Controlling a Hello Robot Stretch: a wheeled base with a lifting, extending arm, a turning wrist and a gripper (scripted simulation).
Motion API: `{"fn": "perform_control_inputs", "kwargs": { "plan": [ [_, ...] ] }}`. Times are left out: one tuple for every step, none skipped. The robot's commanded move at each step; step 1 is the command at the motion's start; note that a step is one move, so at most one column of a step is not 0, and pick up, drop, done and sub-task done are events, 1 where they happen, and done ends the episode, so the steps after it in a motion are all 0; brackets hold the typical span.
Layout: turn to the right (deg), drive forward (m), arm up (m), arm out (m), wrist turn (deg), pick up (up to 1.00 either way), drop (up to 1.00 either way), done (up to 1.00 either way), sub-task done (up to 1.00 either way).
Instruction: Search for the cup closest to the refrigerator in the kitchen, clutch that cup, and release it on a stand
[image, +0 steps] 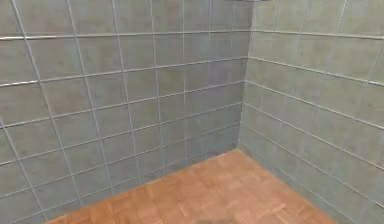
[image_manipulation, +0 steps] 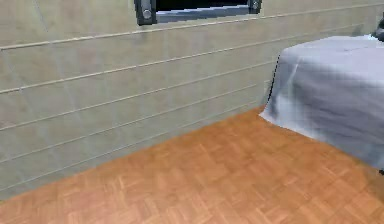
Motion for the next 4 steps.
{"fn": "perform_control_inputs", "kwargs": {
  "plan": [
    [-45.0,0.00,0.00,0.00,0.0,0.00,0.00,0.00,0.00],
    [-36.0,0.00,0.00,0.00,0.0,0.00,0.00,0.00,0.00],
    [0.0,1.00,0.00,0.00,0.0,0.00,0.00,0.00,0.00],
    [-3.0,0.00,0.00,0.00,0.0,0.00,0.00,0.00,0.00]
  ]
}}
